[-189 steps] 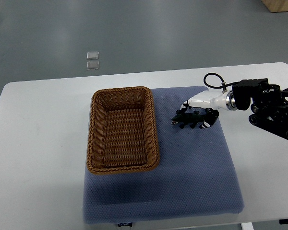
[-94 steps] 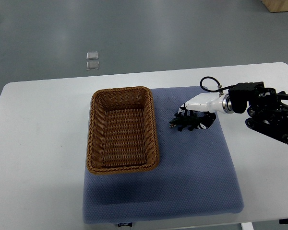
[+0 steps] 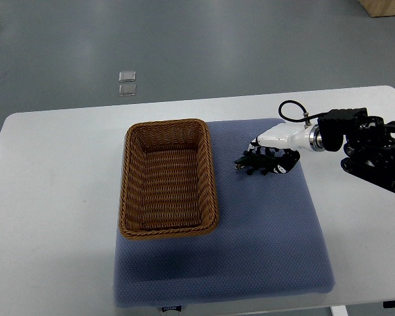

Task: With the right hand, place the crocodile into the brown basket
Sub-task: 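Close the right hand fingers around the crocodile, then lift the crocodile and carry it over the wicker basket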

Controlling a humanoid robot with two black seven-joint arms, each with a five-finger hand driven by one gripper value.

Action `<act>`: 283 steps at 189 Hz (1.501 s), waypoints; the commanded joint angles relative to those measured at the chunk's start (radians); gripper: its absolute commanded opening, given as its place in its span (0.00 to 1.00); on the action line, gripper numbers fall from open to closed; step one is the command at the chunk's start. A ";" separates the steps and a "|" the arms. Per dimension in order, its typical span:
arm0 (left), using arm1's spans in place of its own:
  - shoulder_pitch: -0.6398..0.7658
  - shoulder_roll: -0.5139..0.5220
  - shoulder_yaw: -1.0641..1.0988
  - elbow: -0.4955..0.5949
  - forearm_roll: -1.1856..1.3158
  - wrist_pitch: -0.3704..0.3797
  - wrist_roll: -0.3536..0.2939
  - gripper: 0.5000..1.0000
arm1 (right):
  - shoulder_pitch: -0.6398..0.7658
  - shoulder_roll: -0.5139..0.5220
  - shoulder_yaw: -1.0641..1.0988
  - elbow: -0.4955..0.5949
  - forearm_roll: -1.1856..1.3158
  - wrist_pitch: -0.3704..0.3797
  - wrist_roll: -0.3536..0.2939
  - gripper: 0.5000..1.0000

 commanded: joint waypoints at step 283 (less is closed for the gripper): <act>0.000 0.000 0.000 0.000 0.000 0.000 0.000 1.00 | 0.191 0.342 0.002 -0.043 0.013 0.008 0.000 0.00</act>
